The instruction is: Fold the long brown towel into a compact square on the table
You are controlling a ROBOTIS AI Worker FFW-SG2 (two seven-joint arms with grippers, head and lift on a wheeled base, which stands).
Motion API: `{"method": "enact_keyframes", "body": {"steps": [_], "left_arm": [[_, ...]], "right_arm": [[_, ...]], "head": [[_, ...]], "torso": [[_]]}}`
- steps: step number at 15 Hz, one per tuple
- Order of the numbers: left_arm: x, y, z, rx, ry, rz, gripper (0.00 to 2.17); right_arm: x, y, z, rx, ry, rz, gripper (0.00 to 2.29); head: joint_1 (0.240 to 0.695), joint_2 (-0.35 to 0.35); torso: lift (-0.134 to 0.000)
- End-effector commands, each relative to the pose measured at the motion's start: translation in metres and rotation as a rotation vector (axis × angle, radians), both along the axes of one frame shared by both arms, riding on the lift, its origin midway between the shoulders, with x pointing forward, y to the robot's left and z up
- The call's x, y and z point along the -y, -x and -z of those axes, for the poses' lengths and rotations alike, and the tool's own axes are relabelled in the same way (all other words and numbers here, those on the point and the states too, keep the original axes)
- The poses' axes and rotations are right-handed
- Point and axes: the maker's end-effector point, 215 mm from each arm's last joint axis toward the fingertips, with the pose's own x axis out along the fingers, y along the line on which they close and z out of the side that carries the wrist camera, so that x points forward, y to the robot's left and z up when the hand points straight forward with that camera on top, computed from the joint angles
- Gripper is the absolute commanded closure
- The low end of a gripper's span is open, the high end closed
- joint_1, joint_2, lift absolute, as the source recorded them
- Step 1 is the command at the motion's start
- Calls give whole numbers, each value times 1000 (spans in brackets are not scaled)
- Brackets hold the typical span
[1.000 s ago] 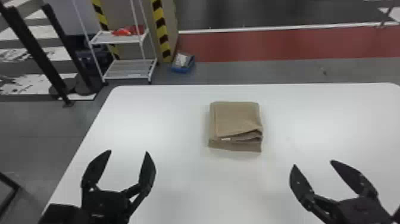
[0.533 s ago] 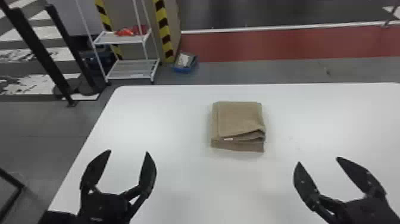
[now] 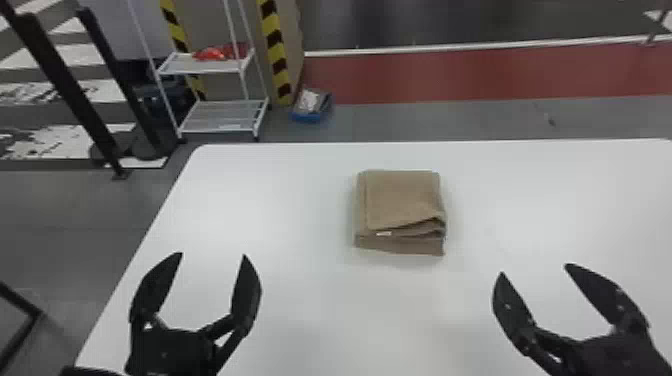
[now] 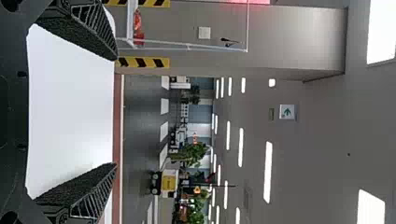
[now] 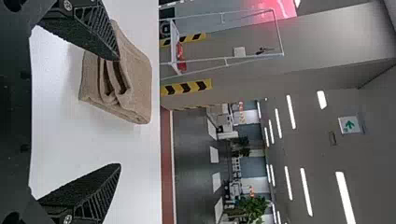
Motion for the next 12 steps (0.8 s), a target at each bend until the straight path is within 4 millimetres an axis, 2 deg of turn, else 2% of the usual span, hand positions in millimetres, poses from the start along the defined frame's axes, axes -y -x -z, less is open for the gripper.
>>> {"method": "enact_keyframes", "body": {"steps": [1, 12], "left_arm": [[0, 2, -5, 17, 1, 0, 73], [3, 5, -10, 21, 2, 5, 73]], "right_arm": [[-1, 0, -2, 7, 0, -2, 70], [-5, 2, -7, 23, -1, -12, 73]], "head": [[695, 137], [695, 144]], "torso": [[-123], [-123]]}}
